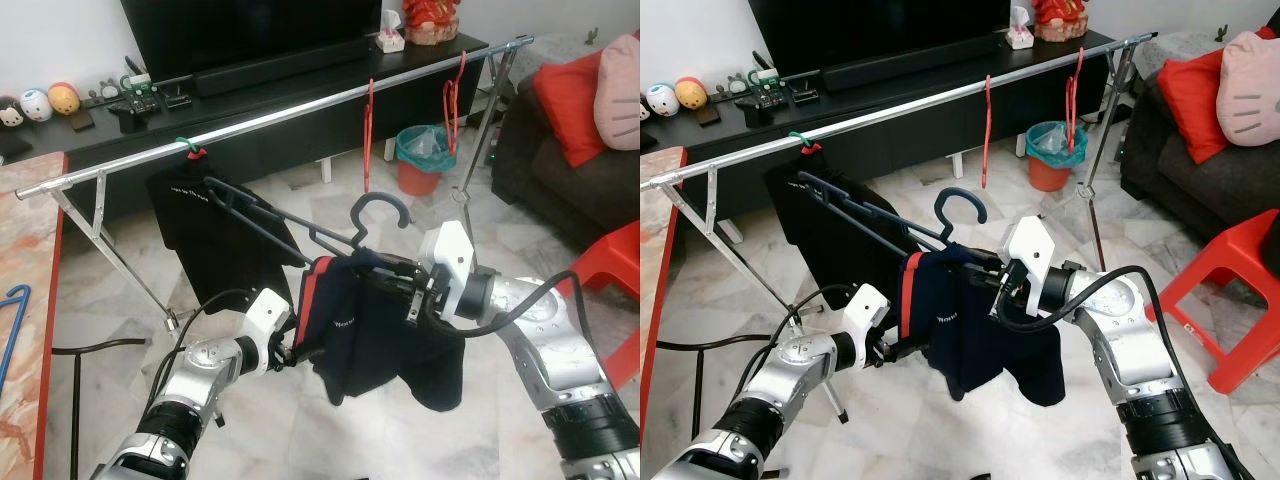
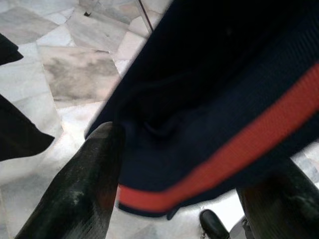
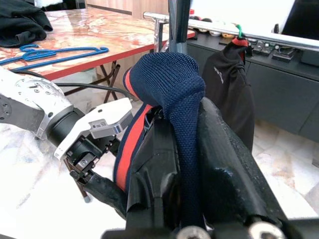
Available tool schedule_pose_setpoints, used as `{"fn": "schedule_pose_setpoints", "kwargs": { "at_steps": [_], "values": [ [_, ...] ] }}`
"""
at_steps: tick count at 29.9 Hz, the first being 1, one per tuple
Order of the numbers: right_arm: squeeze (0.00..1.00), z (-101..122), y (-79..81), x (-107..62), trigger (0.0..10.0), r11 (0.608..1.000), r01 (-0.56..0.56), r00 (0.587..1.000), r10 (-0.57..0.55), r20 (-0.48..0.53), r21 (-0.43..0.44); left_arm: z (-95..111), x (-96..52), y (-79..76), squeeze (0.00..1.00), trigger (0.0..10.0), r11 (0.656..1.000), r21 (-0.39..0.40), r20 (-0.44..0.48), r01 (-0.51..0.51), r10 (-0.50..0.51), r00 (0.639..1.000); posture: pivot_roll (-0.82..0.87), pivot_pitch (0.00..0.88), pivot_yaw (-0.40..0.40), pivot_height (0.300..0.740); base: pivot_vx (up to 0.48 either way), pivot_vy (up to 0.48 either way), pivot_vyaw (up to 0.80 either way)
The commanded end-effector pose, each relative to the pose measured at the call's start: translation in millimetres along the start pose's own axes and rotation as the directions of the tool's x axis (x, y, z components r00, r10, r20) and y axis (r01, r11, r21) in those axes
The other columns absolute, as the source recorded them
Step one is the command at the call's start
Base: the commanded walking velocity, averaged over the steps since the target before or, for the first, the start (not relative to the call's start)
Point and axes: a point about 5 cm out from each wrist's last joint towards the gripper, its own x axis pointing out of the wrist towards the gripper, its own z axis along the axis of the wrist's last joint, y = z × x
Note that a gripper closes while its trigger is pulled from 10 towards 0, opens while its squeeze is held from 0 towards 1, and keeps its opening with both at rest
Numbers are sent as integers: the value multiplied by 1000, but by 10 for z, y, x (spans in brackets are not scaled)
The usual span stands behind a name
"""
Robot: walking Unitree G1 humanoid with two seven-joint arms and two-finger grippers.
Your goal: Hang hanger
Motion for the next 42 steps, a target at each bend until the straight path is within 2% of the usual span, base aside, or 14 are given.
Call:
{"fn": "schedule_pose_setpoints", "kwargs": {
  "at_steps": [1, 3, 4, 5, 6, 7, 17, 28, 29, 30, 31, 41, 42],
  "values": [
    [0, 125, 14, 28, 10000, 999, -23, 999, 24, 33, -42, 2, -14, 15, 0, 10000, 1000, -2, 3, 16, -16, 1000, -73, 39, 64, 740, 0, 0, 0],
    [0, 130, 7, 26, 10000, 999, -20, 999, 21, 34, -43, -11, -18, 1, 0, 10000, 999, -1, -2, 34, -34, 999, -74, 37, 65, 740, 0, 0, 0],
    [0, 142, -8, 27, 10000, 999, -14, 999, 16, 37, -46, -54, -27, -35, 0, 9725, 997, 7, -23, 78, -78, 997, -74, 37, 65, 740, 0, 0, 0],
    [0, 152, -17, 30, 10000, 999, -12, 999, 14, 39, -49, -101, -37, -59, 0, 3725, 994, 22, -50, 108, -107, 993, -74, 37, 65, 740, 0, 0, 0],
    [0, 157, -18, 31, 10000, 999, -12, 999, 13, 39, -49, -117, -39, -64, 0, 3725, 993, 29, -57, 113, -111, 992, -74, 37, 65, 740, 0, 0, 0],
    [0, 162, -21, 32, 10000, 999, -11, 999, 13, 40, -50, -133, -42, -68, 0, 0, 993, 21, -64, 118, -116, 991, -76, 35, 66, 740, 0, 0, 0],
    [0, 175, -53, 0, 10000, 998, -3, 1000, 5, 31, -60, -208, -144, -74, 0, 0, 975, 19, -115, 223, -219, 969, -75, 34, 62, 740, 0, 0, 0],
    [0, 184, -66, -10, 10000, 998, 2, 1000, 0, 31, -59, -184, -149, -69, 0, 0, 974, 19, -94, 225, -222, 970, -77, 36, 62, 740, 0, 0, 0],
    [0, 186, -69, -12, 10000, 998, 3, 1000, -1, 31, -59, -180, -142, -57, 0, 5843, 979, 29, -94, 204, -200, 975, -78, 36, 63, 740, 0, 0, 0],
    [0, 186, -69, -12, 10000, 998, 3, 1000, -2, 31, -59, -179, -138, -51, 0, 5843, 980, 31, -95, 194, -191, 977, -78, 36, 63, 740, 0, 0, 0],
    [0, 187, -69, -13, 10000, 998, 3, 999, -1, 32, -59, -179, -136, -45, 0, 10000, 982, 30, -96, 188, -184, 978, -78, 36, 63, 740, 0, 0, 0],
    [0, 177, -63, -13, 10000, 998, -4, 1000, 5, 26, -58, -146, -125, 11, 0, 10000, 992, 29, -68, 121, -119, 991, -76, 38, 63, 740, 0, 0, 0],
    [0, 177, -64, -12, 10000, 998, -4, 1000, 5, 26, -57, -142, -124, 11, 1000, 10000, 992, 26, -64, 122, -120, 991, -75, 39, 62, 740, 0, 0, 0]
  ]
}}
